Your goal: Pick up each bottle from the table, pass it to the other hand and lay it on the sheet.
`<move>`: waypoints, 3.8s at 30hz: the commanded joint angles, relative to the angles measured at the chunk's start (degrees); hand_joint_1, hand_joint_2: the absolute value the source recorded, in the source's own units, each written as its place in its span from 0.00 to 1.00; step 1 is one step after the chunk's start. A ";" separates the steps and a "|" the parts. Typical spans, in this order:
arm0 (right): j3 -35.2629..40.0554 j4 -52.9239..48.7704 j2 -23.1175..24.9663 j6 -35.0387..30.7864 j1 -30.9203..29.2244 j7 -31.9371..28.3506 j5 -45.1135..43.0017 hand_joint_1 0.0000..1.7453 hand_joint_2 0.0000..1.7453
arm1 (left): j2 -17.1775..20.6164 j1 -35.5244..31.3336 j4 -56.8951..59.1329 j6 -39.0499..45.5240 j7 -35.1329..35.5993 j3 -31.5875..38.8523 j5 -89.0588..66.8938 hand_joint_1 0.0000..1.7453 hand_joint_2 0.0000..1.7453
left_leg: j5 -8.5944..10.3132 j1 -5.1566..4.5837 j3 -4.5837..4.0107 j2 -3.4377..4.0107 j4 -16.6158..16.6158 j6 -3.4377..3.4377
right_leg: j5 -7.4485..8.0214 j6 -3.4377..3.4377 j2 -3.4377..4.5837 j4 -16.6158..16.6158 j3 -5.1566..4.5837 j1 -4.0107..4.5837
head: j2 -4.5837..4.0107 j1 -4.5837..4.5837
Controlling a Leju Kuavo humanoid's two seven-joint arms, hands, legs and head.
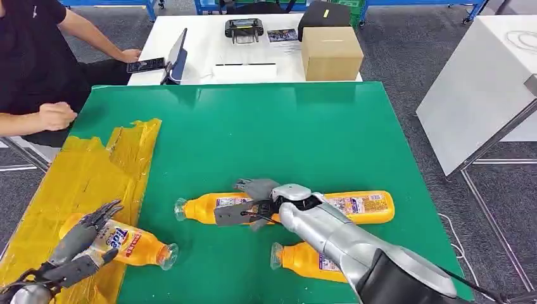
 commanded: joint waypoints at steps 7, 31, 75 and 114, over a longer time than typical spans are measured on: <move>4.45 10.15 1.67 -1.41 5.13 3.47 5.23 1.00 1.00 | -22.18 -8.16 -5.63 -23.52 0.26 21.56 20.75 0.00 0.00 | 0.06 0.09 0.33 0.01 -0.11 0.02 | 0.09 -0.04 -0.03 -0.28 0.37 0.07 | 0.00 0.00; -27.36 -18.04 1.45 -33.87 20.33 -8.40 6.35 1.00 1.00 | -29.78 -1.55 -12.65 -25.55 15.43 25.00 38.44 0.00 0.00 | -0.04 0.00 -0.12 0.03 0.02 0.02 | 0.02 -0.02 0.07 -0.08 -0.07 0.00 | 0.00 0.00; -14.77 -23.31 7.06 -18.28 26.30 -16.06 3.05 1.00 1.00 | -28.86 13.17 -26.92 -25.61 14.09 -7.05 40.08 0.00 1.00 | -0.08 -0.01 -0.28 0.14 -0.05 0.01 | 0.02 -0.04 0.19 -0.15 -0.24 0.01 | 0.00 -0.02; -6.76 -13.83 9.52 -20.08 24.01 -14.03 2.83 1.00 1.00 | -33.02 9.86 -25.25 -21.13 13.21 -0.44 35.44 1.00 1.00 | -0.02 0.02 -0.32 -0.04 -0.05 0.02 | -0.01 -0.03 -0.08 -0.19 -0.23 0.02 | 0.00 0.00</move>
